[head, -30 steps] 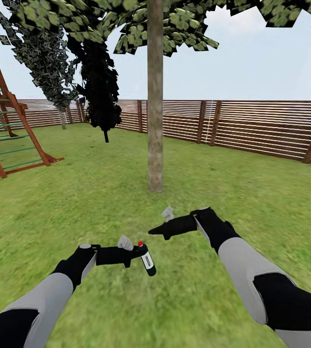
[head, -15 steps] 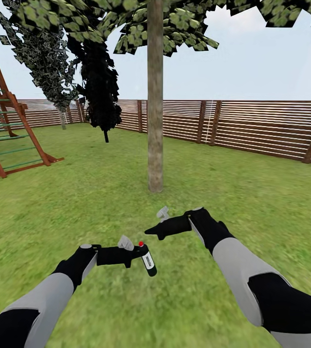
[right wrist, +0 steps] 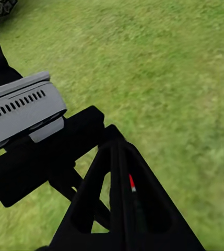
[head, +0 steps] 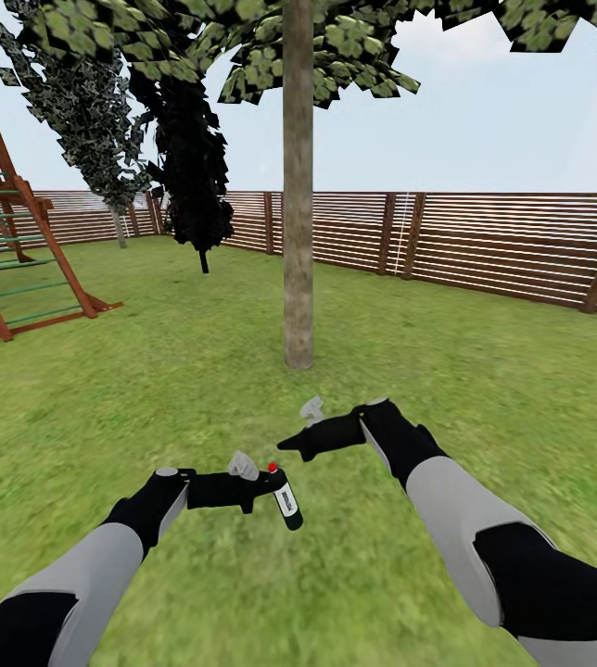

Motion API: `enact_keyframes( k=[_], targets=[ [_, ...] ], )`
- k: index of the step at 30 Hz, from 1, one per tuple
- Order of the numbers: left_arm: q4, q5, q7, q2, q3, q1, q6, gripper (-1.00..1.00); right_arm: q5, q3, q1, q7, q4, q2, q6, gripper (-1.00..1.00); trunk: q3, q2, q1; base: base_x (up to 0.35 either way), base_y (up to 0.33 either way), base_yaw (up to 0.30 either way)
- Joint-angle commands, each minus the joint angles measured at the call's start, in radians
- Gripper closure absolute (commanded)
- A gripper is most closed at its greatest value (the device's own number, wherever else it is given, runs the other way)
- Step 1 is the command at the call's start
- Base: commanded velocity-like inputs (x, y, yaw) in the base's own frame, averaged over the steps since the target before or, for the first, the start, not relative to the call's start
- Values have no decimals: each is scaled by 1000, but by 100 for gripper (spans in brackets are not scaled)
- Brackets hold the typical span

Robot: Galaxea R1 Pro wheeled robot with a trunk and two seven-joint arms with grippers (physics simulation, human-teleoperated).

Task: In the garden, pick up the pesticide atomizer on the floor and spray pesticide onto both trees until each tree trunk is fully covered.

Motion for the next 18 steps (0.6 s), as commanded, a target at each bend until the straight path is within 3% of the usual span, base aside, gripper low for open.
enact_keyframes(
  k=[1,5,18],
  targets=[
    [0,0,0,0,0,0,0,100,0,3,0,0,1,0,0,100,0,0,0,0,0,0],
    [-1,2,0,-1,-1,0,0,100,-2,52,0,-32,1,2,0,100,0,0,0,0,0,0],
    [-1,2,0,-2,0,1,0,100,-3,67,2,-42,3,22,0,100,0,0,0,0,0,0]
  ],
)
